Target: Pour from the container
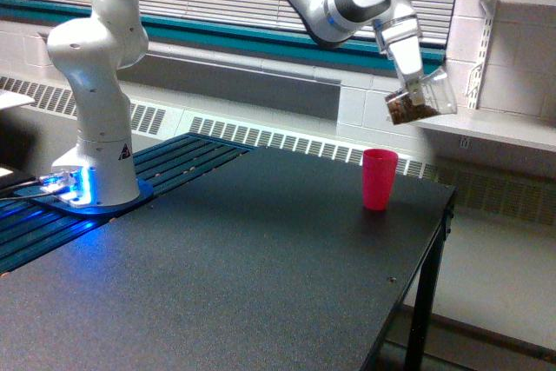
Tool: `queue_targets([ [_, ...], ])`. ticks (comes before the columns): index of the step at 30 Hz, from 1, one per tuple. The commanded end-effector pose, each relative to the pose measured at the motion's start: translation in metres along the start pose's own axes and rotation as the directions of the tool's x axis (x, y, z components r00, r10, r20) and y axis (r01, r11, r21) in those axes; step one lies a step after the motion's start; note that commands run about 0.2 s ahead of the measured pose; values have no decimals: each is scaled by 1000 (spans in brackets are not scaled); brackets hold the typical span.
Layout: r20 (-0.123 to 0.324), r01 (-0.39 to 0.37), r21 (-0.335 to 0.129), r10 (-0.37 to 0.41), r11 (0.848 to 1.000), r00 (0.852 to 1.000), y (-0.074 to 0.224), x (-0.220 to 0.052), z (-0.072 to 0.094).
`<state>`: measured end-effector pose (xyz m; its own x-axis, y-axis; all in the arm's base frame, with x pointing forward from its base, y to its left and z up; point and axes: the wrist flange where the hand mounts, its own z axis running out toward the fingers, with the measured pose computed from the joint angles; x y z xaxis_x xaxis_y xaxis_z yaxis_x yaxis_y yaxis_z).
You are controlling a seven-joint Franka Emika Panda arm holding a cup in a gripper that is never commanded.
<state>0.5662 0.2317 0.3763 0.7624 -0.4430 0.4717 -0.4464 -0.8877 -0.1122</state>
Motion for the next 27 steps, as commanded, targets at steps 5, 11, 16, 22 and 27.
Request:
queue_targets([
  [5, -1, 1, 11, -1, 1000, 1000, 1, -35, -15],
  [11, 13, 19, 5, -19, 1000, 1000, 2, -70, -14],
  [16, 19, 25, 7, -25, 1000, 1000, 1, -93, -14],
  [22, 29, 30, 12, -30, 999, 999, -1, -115, -15],
  [27, 35, 27, 19, -27, 999, 999, -1, -124, -17],
])
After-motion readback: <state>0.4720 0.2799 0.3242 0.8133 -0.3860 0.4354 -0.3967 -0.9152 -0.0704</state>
